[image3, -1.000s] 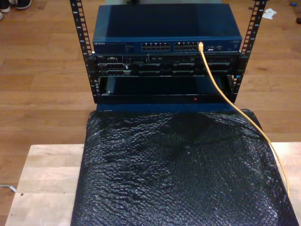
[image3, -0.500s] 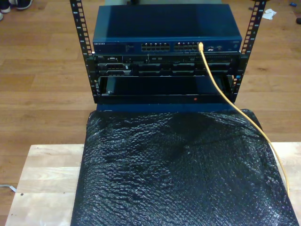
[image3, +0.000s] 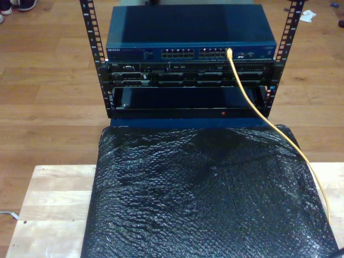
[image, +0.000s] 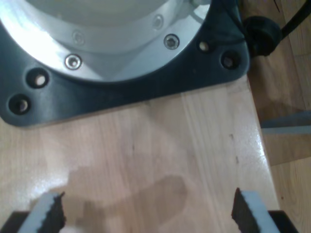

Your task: Grab the cable and plug it in

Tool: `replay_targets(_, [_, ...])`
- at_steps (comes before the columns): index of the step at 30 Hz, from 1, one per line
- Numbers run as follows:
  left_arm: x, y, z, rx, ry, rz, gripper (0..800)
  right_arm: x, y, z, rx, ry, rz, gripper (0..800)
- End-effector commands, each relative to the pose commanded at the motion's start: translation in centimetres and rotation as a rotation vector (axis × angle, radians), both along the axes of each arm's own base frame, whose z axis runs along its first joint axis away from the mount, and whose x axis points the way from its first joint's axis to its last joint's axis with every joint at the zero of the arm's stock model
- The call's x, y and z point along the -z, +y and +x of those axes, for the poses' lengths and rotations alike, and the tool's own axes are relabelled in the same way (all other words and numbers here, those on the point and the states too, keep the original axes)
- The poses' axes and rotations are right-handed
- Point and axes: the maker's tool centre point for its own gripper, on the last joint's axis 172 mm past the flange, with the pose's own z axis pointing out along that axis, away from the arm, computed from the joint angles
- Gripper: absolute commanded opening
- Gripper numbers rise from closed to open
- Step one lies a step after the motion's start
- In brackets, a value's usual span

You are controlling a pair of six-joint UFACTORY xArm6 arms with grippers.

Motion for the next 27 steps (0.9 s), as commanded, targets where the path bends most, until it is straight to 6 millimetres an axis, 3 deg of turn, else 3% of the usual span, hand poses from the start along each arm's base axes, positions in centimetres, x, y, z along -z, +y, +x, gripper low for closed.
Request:
replay_targets(6, [0.0,0.0,0.0,0.000,0.000,0.001,800,2.8,2.6,-1.7,0.022,0.003,0.067,797])
replay_targets(13, [0.0,0.0,0.0,0.000,0.000,0.001,800,4.7,4.4,-2.0,0.020,0.006,0.102,797])
replay_targets(27, [0.0,0.0,0.0,0.001,0.000,0.002,800,9.0,5.0,-2.9,-0.007,0.008,0.035,797])
